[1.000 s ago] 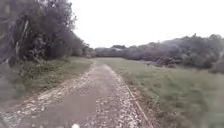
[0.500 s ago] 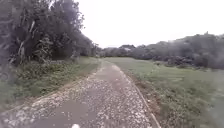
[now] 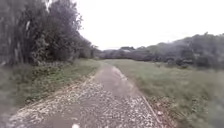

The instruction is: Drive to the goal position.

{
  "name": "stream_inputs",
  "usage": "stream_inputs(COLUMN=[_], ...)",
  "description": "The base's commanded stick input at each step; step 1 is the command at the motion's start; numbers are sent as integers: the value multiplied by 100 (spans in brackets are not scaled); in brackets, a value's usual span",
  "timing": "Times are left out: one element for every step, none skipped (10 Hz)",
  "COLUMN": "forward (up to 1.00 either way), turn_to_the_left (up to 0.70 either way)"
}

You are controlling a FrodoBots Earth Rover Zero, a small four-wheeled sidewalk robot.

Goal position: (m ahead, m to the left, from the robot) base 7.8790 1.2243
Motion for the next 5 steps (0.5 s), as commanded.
stream_inputs(forward=[70,70,70,70,70], turn_to_the_left=[0,0,0,0,0])
